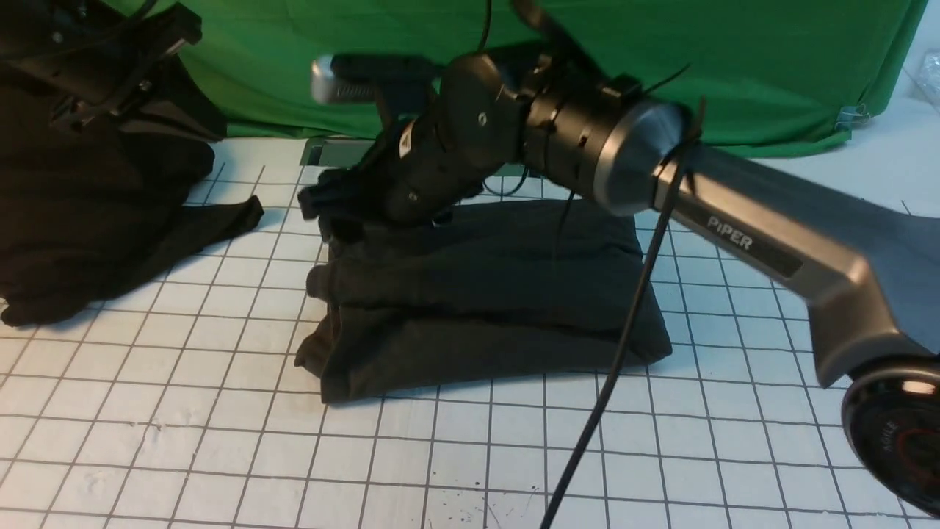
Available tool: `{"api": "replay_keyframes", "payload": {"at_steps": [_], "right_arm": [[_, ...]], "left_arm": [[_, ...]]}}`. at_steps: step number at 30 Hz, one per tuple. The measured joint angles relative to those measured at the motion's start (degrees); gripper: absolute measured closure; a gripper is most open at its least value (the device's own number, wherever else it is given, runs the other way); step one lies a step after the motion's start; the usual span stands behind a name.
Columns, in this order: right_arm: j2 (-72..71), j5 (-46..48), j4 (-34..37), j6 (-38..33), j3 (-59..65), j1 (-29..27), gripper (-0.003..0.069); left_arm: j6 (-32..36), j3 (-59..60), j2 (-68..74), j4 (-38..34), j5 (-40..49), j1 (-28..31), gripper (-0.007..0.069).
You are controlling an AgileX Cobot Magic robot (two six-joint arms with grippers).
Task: Fold a long-sleeved shirt over a white checkered tablecloth.
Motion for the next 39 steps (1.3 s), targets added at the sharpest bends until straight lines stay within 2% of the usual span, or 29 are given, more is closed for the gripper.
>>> {"api": "replay_keyframes", "payload": {"at_steps": [1,3,7,11,15,17,22,24,27,34,39], "right_arm": [[0.0,1.5,-0.1,0.1,-0.1,-0.3,0.0059],[-1.3,7.9,-1.2,-0.6,-0.8,-2.0,0.0036],[-6.6,21.1,-5.8,-4.1,-2.9,-6.5,0.0111],[-14.4,25.1,-8.6,-6.7,-0.8,-11.9,0.0138],[-20.3,25.6,-9.4,-7.3,6.4,-15.1,0.0115],[-22.1,26.0,-10.2,-7.6,15.2,-15.9,0.0079],[-19.6,20.1,-11.6,-7.6,26.3,-16.0,0.0069],[-18.2,17.6,-11.6,-7.6,27.9,-16.3,0.0069],[-16.6,15.5,-12.0,-7.6,28.5,-16.7,0.0069],[-14.0,15.1,-12.0,-7.4,29.6,-18.5,0.0069],[-13.0,15.1,-11.6,-7.6,31.4,-18.7,0.0069]], "left_arm": [[0.0,0.0,0.0,0.0,0.0,0.0,0.0617],[-1.3,0.1,-0.8,0.6,0.0,0.0,0.0617],[-2.6,2.5,-4.5,2.8,0.0,-0.2,0.0617],[-2.8,6.5,-8.7,5.2,0.1,-2.5,0.0594],[-4.7,9.9,-9.5,8.9,0.1,-6.8,0.0535],[-7.4,13.2,-9.1,13.0,-0.4,-10.5,0.0454],[-12.2,17.2,-6.9,20.6,-3.3,-16.6,0.0277],[-13.2,17.5,-5.2,21.4,-4.5,-18.4,0.0205],[-13.5,17.5,-2.2,20.9,-7.0,-20.3,0.0142],[-14.5,17.6,4.8,22.0,-10.8,-21.1,0.0115],[-17.7,17.7,6.9,27.2,-13.1,-21.1,0.0165]]}}
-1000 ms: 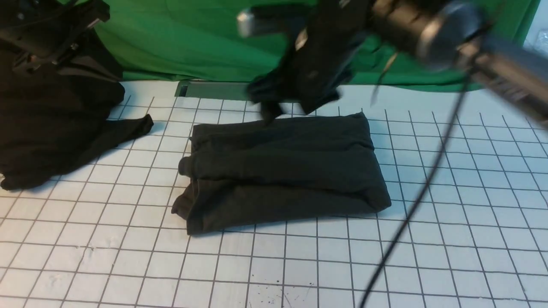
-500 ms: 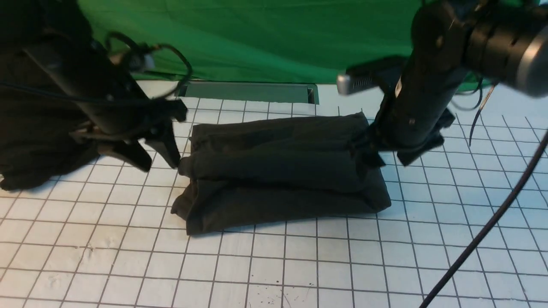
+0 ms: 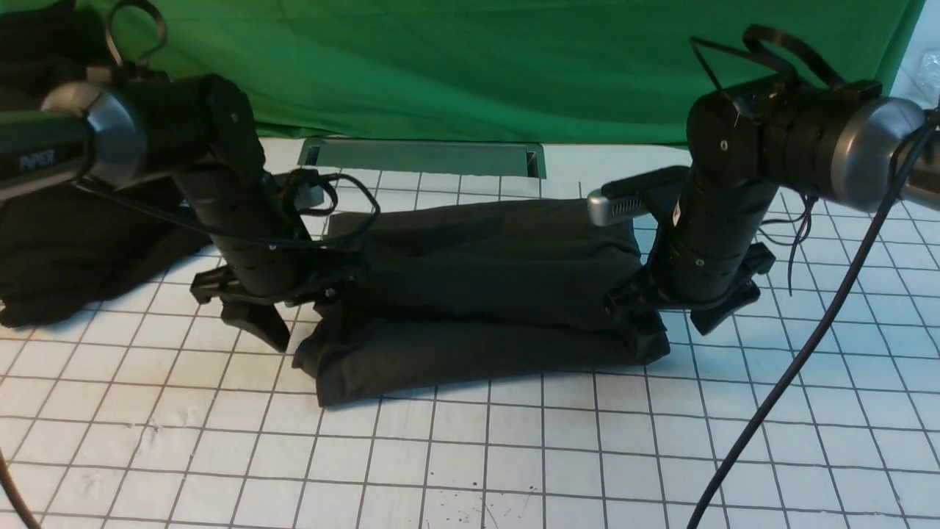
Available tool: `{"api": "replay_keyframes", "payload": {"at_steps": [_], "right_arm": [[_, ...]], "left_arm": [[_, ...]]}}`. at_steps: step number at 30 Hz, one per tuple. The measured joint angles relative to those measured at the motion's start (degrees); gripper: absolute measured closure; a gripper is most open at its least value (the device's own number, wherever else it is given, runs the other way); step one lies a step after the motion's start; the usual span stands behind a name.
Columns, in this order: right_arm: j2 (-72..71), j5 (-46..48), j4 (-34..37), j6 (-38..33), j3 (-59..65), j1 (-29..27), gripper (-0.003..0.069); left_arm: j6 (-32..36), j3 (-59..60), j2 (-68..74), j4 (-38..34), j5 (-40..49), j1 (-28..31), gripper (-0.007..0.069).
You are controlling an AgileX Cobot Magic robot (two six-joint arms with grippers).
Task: Fold a long-sleeved shirt over a white checkered tablecloth.
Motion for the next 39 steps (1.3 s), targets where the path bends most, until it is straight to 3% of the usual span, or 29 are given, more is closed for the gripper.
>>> {"api": "replay_keyframes", "payload": {"at_steps": [6,7,8,9,11,15,18,23,24,25,26,32,36,38,39], "right_arm": [[0.1,-0.1,0.0,-0.2,0.0,-0.1,0.0069],[0.1,-0.1,-0.3,-0.2,0.0,-0.2,0.0069],[0.1,-0.1,-0.3,-0.2,0.0,-0.2,0.0069],[0.1,-0.1,0.0,-0.3,0.0,-0.2,0.0069],[0.1,0.0,-0.3,-0.6,0.0,-0.2,0.0069],[0.1,0.4,0.0,-1.3,0.0,-0.2,0.0069],[0.1,0.6,0.0,-1.4,0.0,-0.2,0.0069],[0.1,1.2,-0.3,-1.5,0.0,-0.2,0.0069],[0.1,1.3,0.0,-1.5,0.0,-0.2,0.0069],[0.1,1.3,0.0,-1.5,0.0,-0.2,0.0069],[0.1,1.5,0.0,-1.5,0.0,-0.2,0.0069],[0.1,1.5,0.0,-1.5,0.0,-0.2,0.0070],[0.4,1.5,1.1,-1.7,0.0,-0.2,0.0070],[1.0,1.7,1.6,-2.1,0.0,-0.2,0.0070],[1.1,1.7,1.7,-2.2,0.0,-0.2,0.0070]], "left_arm": [[0.1,0.0,-0.9,2.0,0.0,0.0,0.0320],[0.6,-0.2,-1.9,2.0,0.2,0.0,0.0399],[0.7,-0.3,-2.2,2.0,0.3,0.0,0.0410],[1.4,-0.9,-4.0,1.4,0.7,0.0,0.0513],[1.8,-1.4,-6.0,0.6,1.7,0.1,0.0576],[3.6,-1.4,-9.4,-3.9,6.1,0.1,0.0618],[6.1,1.4,-9.3,-8.8,7.0,0.1,0.0601],[6.5,5.3,-8.0,-9.9,6.5,0.1,0.0522],[6.5,6.6,-7.6,-9.9,6.0,0.1,0.0460],[6.5,6.9,-7.5,-9.9,5.5,0.1,0.0445],[6.6,8.2,-7.3,-10.2,3.1,0.1,0.0366],[7.4,9.2,-5.3,-13.0,-1.8,0.1,0.0219],[7.8,9.2,-3.6,-12.9,-3.2,0.1,0.0232],[7.8,9.2,-3.3,-12.3,-3.3,0.1,0.0317],[7.8,9.2,-3.2,-12.3,-3.3,0.1,0.0317]]}}
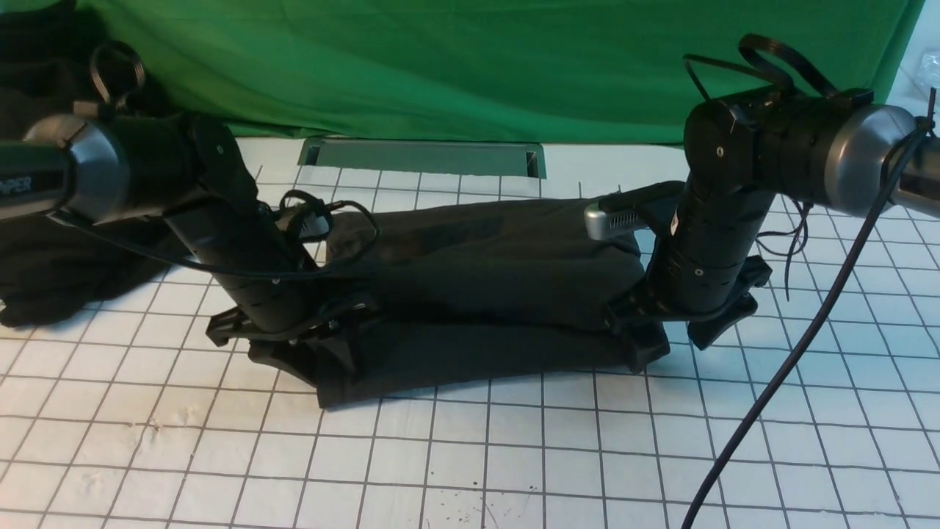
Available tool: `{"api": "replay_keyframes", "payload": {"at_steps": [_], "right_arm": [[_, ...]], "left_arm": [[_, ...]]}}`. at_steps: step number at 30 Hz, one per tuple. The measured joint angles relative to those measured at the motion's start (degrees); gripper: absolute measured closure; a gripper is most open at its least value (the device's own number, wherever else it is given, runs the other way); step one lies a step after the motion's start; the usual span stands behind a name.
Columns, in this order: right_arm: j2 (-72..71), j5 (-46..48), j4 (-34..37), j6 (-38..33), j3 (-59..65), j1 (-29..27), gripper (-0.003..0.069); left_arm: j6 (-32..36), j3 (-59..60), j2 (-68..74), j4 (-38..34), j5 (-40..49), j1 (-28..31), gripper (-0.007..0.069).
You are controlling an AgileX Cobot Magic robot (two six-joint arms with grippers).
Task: Fold a long-sleeved shirt over a white checkered tablecloth.
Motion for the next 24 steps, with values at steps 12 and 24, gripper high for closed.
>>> {"api": "replay_keyframes", "payload": {"at_steps": [12,24], "right_arm": [[1.3,-1.8,0.6,-1.0,0.0,0.0,0.0562],[-3.1,2.9,1.3,-1.7,0.0,0.0,0.0610]], "left_arm": [[0.0,0.0,0.1,0.3,-0.4,0.0,0.0599],[0.0,0.0,-2.9,1.1,-0.1,0.0,0.0599]]}}
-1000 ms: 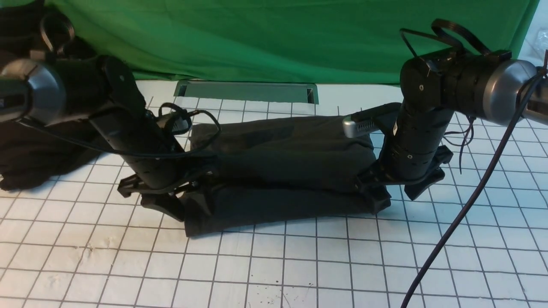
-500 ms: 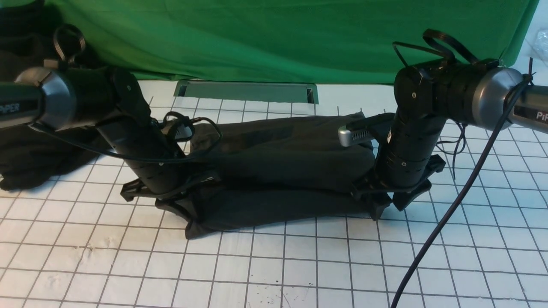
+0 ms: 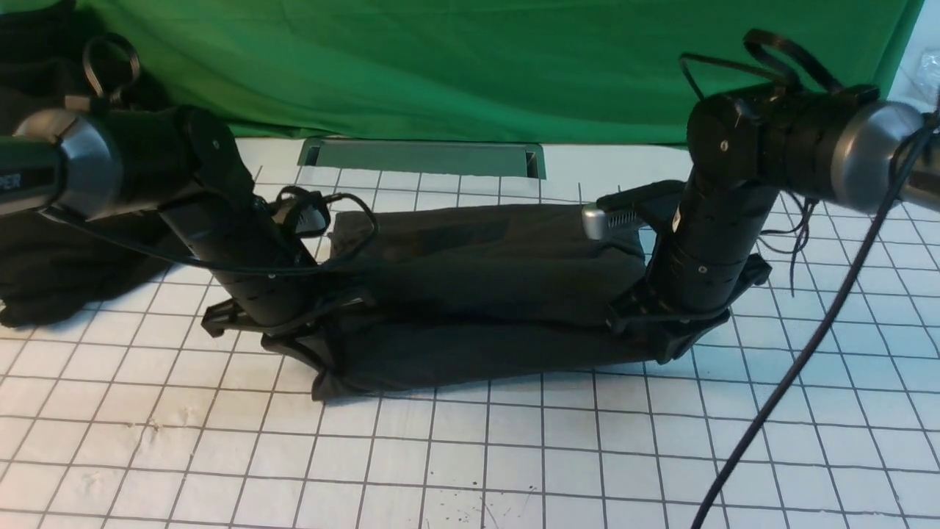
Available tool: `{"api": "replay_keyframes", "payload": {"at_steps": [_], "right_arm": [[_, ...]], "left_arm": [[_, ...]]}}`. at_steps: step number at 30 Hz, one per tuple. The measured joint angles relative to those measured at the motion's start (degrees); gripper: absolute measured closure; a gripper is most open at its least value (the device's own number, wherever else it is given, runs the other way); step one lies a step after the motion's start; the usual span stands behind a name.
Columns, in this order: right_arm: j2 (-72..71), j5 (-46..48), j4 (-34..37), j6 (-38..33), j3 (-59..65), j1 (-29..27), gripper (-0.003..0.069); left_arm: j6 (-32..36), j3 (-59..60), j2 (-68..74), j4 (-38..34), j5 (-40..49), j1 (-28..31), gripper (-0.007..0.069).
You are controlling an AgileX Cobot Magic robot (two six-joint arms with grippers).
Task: Fold a long-sleeved shirt over a white checkered tablecloth.
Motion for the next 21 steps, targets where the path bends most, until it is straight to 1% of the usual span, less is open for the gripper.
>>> {"api": "replay_keyframes", "payload": {"at_steps": [4,9,10,15,21], "right_arm": [[-3.5,3.2,0.4,1.1,0.5,0.0,0.0610],[-10.6,5.0,0.8,2.5,6.5,0.5,0.0610],[-13.3,4.8,1.0,3.4,10.7,0.7,0.0610],[-20.0,2.3,0.9,6.3,21.0,0.7,0.0610],[-22.2,-0.4,0.4,7.7,30.5,0.7,0.0610]], "left_arm": [[0.5,0.0,-2.2,0.0,1.8,0.0,0.0599],[1.7,0.0,-3.3,-0.9,6.6,-0.6,0.0599],[2.0,0.0,-3.3,-0.9,8.0,-1.5,0.0599],[3.4,0.0,-3.3,-0.1,11.0,-6.3,0.0599],[3.6,0.0,-3.3,0.2,15.0,-9.7,0.0599]]}}
